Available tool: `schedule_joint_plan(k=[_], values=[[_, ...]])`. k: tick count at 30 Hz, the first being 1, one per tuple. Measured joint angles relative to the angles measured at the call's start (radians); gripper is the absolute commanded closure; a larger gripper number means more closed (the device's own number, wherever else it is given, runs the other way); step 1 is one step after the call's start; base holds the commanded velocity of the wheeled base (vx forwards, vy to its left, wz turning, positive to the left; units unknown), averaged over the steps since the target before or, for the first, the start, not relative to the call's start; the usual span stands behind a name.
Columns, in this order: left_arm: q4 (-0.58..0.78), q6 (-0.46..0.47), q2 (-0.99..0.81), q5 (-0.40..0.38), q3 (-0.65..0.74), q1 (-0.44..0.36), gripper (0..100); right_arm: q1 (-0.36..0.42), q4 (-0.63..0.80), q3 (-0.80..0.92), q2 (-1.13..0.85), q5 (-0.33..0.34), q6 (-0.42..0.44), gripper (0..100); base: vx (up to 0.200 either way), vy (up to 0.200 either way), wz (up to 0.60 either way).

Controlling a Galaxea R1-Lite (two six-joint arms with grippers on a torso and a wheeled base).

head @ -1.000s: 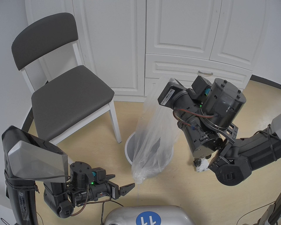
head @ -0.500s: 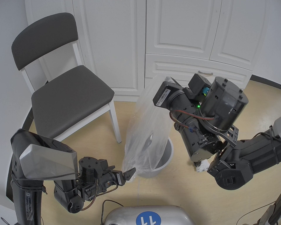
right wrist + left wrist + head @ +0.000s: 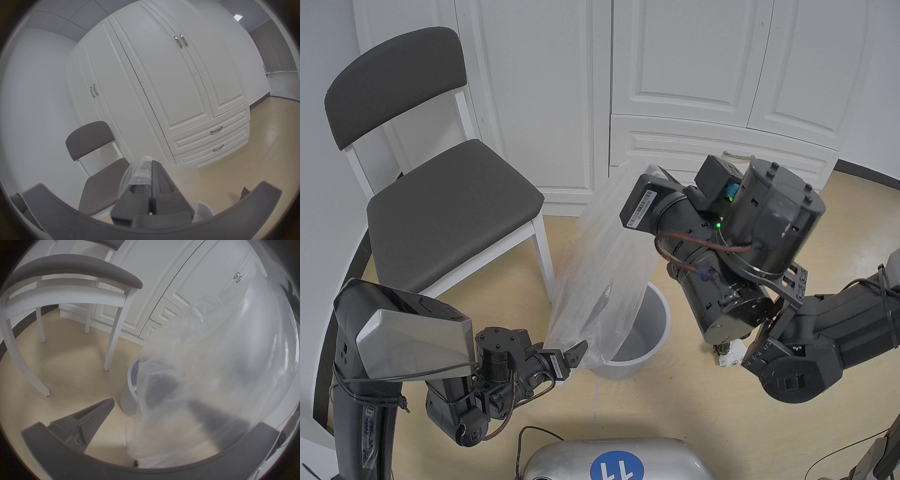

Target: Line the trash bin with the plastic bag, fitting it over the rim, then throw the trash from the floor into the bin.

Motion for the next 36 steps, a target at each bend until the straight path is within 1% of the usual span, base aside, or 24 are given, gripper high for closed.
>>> schedule_joint_plan(k=[10, 21, 35, 36], values=[[0.0, 0.003, 0.07, -0.009, -0.029, 0.07, 0, -0.029, 0.047, -0.039, -0.037, -0.001, -0.002, 100, 0.0, 0.0, 0.0], [-0.001, 0.004, 0.074, -0.011, -0.018, 0.088, 0, -0.069, 0.069, -0.058, -0.077, -0.002, -0.004, 100, 0.0, 0.0, 0.0], [-0.002, 0.004, 0.071, -0.014, -0.02, 0.098, 0, -0.021, 0.071, -0.04, -0.085, -0.005, -0.001, 100, 0.0, 0.0, 0.0], [-0.002, 0.004, 0.071, -0.015, -0.02, 0.098, 100, -0.017, 0.07, -0.04, -0.085, -0.006, -0.001, 100, 0.0, 0.0, 0.0]])
